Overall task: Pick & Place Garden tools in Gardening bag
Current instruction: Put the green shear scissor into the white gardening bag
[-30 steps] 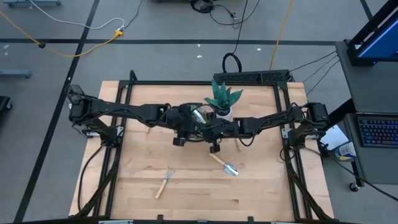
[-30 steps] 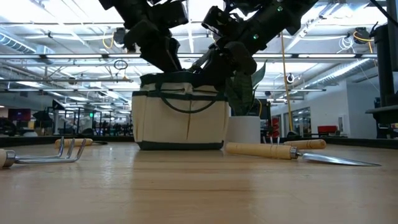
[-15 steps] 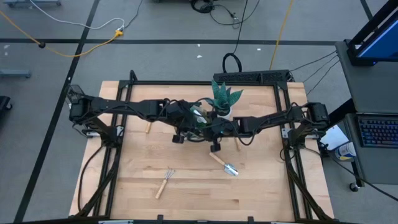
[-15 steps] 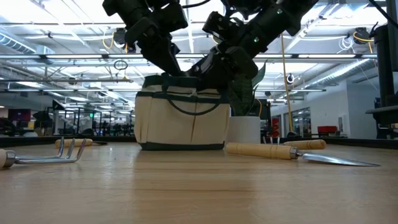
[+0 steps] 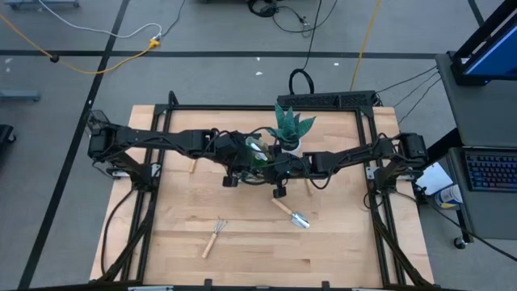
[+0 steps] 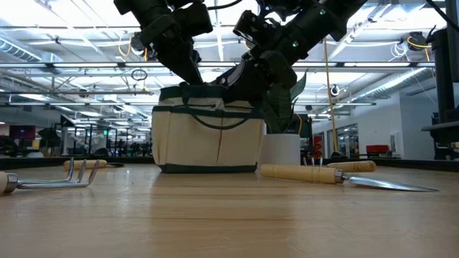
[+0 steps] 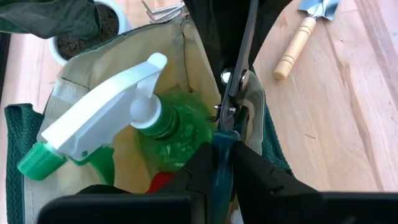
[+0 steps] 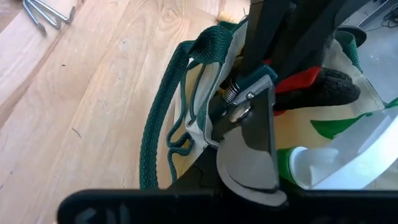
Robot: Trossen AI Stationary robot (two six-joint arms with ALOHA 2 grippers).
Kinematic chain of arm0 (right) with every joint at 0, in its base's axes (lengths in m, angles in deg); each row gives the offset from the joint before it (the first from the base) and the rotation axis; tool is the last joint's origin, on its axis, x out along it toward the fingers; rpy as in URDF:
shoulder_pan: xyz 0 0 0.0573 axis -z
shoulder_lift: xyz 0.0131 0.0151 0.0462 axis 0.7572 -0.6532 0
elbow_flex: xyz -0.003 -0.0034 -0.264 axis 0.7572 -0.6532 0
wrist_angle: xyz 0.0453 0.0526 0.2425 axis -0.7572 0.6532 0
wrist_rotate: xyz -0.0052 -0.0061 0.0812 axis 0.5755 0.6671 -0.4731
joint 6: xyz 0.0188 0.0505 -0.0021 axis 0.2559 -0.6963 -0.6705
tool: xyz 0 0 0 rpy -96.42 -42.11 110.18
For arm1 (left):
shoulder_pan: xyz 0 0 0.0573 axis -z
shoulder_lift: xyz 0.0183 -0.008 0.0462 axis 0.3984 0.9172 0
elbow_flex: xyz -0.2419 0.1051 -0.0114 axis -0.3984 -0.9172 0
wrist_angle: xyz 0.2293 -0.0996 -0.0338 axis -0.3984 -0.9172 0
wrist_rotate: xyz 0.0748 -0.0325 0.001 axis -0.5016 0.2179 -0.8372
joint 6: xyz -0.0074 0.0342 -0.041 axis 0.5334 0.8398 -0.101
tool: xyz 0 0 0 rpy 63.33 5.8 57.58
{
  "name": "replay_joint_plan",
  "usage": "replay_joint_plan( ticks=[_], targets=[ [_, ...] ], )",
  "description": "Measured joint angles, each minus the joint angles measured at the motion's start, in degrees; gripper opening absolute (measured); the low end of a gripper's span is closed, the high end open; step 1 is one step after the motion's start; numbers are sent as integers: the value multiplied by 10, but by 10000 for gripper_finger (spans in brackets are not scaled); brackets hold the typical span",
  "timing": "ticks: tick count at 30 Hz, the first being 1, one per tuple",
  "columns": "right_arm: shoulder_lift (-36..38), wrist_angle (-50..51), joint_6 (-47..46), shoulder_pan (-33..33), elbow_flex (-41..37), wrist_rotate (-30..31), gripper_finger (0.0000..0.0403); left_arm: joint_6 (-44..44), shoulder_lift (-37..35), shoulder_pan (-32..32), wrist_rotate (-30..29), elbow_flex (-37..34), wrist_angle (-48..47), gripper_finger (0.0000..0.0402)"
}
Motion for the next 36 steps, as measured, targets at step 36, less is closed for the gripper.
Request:
replay_joint_plan(
  ticks=[36],
  targets=[
    [0,-5,0,-4,0,0,0,38,-29,-19,48,0,30,117]
  ],
)
